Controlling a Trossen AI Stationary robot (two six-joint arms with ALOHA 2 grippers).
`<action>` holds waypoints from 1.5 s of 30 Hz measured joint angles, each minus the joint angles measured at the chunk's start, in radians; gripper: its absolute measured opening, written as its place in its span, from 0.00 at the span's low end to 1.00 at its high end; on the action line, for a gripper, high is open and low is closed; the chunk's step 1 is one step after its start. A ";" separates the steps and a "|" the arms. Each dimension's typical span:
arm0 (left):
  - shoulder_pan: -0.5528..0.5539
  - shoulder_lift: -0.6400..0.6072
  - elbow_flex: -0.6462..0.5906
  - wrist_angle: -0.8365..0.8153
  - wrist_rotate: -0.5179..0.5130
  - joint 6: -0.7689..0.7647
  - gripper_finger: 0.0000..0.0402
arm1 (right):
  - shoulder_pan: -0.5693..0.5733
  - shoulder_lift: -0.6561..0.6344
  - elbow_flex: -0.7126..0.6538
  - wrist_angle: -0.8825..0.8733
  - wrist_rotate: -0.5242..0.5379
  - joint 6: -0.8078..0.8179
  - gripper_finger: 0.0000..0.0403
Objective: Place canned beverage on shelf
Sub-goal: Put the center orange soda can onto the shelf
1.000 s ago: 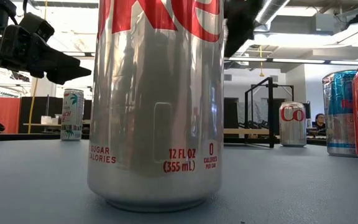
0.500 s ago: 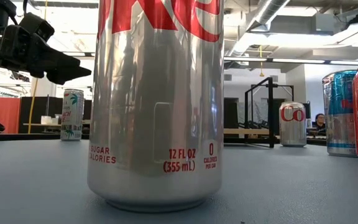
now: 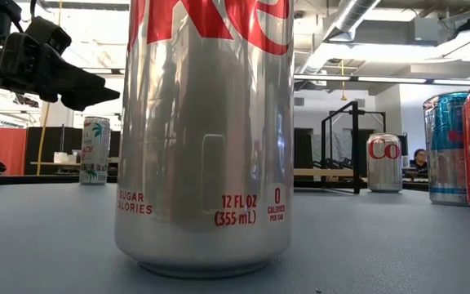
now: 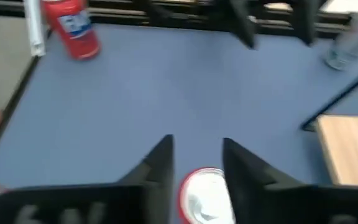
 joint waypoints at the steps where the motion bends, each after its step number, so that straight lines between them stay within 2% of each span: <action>1: 0.000 0.000 0.000 0.000 0.000 0.000 0.79 | -0.012 0.003 0.000 0.011 0.000 0.003 0.41; 7: 0.000 0.000 0.000 0.000 0.000 0.000 0.79 | -0.052 0.036 0.001 0.012 0.002 0.046 0.76; 13: 0.000 0.000 0.000 0.000 0.000 0.000 0.79 | -0.056 0.092 -0.002 -0.043 0.000 0.053 0.97; 35: 0.000 0.002 0.000 0.001 0.000 0.000 0.79 | -0.046 0.225 -0.002 -0.098 0.001 0.051 0.98; 40: 0.000 0.006 0.000 -0.002 -0.001 0.000 0.79 | -0.045 0.227 0.001 -0.076 0.003 0.051 0.95; 45: 0.000 0.015 0.000 -0.001 0.000 0.000 0.79 | -0.044 0.219 0.001 -0.077 0.003 0.051 0.87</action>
